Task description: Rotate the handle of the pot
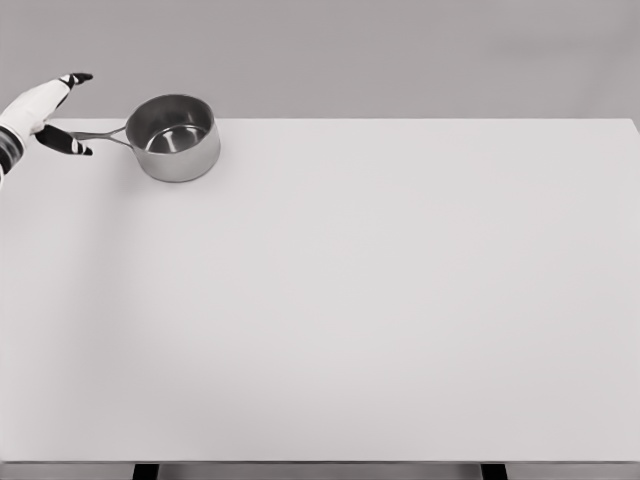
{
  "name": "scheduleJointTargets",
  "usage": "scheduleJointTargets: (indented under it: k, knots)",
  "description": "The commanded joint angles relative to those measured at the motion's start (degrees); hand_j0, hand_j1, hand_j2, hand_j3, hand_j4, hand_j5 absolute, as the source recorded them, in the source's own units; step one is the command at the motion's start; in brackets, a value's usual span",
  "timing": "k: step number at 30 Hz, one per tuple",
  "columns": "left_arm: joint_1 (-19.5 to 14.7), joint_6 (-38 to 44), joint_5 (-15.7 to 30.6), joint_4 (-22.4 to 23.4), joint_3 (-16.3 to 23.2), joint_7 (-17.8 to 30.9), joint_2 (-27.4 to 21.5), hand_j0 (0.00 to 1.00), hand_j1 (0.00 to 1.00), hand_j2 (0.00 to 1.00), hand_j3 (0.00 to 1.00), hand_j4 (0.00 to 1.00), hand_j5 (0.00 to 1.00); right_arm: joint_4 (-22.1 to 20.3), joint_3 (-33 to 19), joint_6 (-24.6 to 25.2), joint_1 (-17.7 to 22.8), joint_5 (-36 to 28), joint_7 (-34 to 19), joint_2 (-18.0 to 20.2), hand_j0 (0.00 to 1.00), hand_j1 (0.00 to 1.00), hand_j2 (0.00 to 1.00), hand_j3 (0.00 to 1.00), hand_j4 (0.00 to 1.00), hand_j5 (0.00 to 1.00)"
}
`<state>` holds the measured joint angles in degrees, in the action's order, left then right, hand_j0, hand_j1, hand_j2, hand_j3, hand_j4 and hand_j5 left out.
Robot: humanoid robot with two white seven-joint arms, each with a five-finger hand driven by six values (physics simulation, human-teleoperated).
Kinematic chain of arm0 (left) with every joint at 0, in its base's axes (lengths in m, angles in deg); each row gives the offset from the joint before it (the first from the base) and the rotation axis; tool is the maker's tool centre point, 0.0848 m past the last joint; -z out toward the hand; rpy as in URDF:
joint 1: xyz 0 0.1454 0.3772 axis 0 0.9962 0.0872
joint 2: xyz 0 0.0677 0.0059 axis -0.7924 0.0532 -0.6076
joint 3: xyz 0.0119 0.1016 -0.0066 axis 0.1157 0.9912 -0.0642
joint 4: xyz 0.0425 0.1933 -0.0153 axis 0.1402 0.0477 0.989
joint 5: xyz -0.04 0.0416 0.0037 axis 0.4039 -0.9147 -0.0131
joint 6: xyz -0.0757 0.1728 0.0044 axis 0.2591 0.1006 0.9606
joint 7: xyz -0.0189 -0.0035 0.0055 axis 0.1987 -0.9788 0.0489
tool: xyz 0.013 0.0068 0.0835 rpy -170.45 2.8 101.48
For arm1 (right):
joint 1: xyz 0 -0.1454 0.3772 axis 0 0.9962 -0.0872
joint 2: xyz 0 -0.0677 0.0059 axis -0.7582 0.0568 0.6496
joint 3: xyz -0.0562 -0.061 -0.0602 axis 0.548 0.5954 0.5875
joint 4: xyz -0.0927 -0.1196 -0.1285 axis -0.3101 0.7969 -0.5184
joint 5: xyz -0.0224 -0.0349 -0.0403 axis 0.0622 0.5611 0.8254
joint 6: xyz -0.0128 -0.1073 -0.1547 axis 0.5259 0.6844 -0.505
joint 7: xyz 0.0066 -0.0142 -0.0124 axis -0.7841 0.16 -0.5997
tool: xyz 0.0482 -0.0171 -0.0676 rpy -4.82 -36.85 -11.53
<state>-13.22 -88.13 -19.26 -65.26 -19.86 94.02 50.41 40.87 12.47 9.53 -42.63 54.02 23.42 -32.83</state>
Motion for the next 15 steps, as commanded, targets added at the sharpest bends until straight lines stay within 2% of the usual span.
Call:
scheduleJointTargets:
  k: [1,3,7,10,12,14,15]
  knots:
    - [0.00,-0.01,0.36,-0.07,-0.11,2.20,-0.70,1.00,1.00,1.00,1.00,1.00,1.00,-0.02,-0.01,0.07,0.00,0.01,-0.01,0.01,1.00,1.00,1.00,1.00,1.00,1.00]
    - [0.26,-0.45,0.62,-0.86,-0.46,3.96,-0.79,1.00,1.00,1.00,1.00,1.00,1.00,-0.02,-0.01,-0.02,0.00,0.01,-0.01,0.01,1.00,1.00,1.00,1.00,1.00,1.00]
    - [-0.09,-7.04,0.88,-1.21,-0.90,5.36,-1.93,1.00,1.00,1.00,1.00,1.00,1.00,-0.02,-0.01,-0.02,0.00,0.01,-0.01,0.01,1.00,1.00,1.00,1.00,1.00,1.00]
    - [0.44,-7.48,6.68,-4.81,-0.11,6.24,-6.06,1.00,1.00,1.00,1.00,1.00,1.00,-0.02,-0.01,0.07,0.00,0.01,-0.01,0.01,1.00,1.00,1.00,1.00,1.00,1.00]
    - [1.67,-7.57,9.05,-9.73,-0.11,9.23,-8.96,1.00,1.00,1.00,1.00,1.00,1.00,-0.02,-0.01,-0.02,0.00,0.01,-0.01,0.01,1.00,1.00,1.00,1.00,1.00,1.00]
    - [4.57,-7.57,15.99,-18.60,-0.11,10.99,-13.79,1.00,1.00,1.00,1.00,1.00,1.00,-0.02,-0.01,-0.02,0.00,0.01,-0.01,0.01,1.00,1.00,1.00,1.00,1.00,1.00]
    - [6.85,-7.65,20.38,-25.71,-0.11,11.08,-17.31,1.00,1.00,1.00,1.00,1.00,1.00,0.07,-0.01,-0.02,0.00,0.01,-0.01,0.01,1.00,1.00,1.00,1.00,1.00,1.00]
